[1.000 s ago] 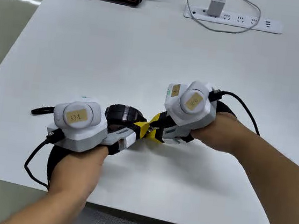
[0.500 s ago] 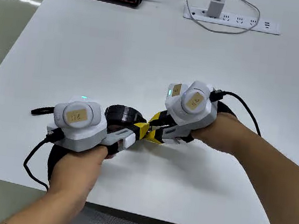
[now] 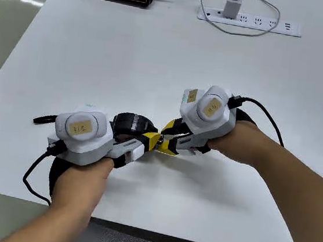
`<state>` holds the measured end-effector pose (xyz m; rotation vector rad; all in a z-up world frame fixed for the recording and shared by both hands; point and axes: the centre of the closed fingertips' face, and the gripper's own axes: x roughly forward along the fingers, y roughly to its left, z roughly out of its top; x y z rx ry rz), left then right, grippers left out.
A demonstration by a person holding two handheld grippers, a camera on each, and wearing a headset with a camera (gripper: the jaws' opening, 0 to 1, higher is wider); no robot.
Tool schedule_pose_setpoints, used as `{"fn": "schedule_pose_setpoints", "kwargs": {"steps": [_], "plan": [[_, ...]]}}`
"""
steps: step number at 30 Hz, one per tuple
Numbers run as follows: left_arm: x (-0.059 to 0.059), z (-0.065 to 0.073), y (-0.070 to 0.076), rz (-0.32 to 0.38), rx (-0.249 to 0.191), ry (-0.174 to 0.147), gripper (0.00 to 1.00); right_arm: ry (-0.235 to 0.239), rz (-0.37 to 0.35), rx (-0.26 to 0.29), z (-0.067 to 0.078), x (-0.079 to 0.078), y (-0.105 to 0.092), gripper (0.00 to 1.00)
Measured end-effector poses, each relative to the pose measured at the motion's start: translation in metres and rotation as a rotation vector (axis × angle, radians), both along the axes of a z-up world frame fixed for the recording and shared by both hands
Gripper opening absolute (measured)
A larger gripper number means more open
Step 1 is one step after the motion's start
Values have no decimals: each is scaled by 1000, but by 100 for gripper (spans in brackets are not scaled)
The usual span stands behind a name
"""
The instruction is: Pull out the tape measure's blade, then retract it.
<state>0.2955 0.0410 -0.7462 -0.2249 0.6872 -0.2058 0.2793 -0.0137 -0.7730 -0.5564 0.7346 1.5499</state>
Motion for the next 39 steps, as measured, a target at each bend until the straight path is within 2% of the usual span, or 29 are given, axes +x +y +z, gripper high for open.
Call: {"fn": "schedule_pose_setpoints", "kwargs": {"steps": [9,12,18,20,22,24,31,34,37,39], "plan": [[-1,3,2,-9,2,-9,70,-18,-30,15,5,1,-7,24],[-1,3,3,-15,20,-13,72,-13,-40,18,5,1,-9,24],[-1,4,4,-23,25,-17,73,-24,-59,22,9,4,-16,25],[-2,5,3,-41,35,-19,73,-26,-81,35,13,4,-18,27],[-4,4,2,-74,71,-22,74,-24,-99,44,16,2,-22,28],[-4,4,3,-82,65,-18,76,-24,-112,42,14,-1,-28,32],[-10,8,6,-130,100,-36,77,-26,-151,57,18,-4,-40,39],[-14,9,7,-165,115,-49,77,-27,-163,60,21,-6,-44,41],[-17,10,6,-201,141,-49,77,-30,-179,60,23,-6,-48,45],[-19,13,4,-215,134,-54,77,-38,-195,64,24,-4,-51,49]]}}
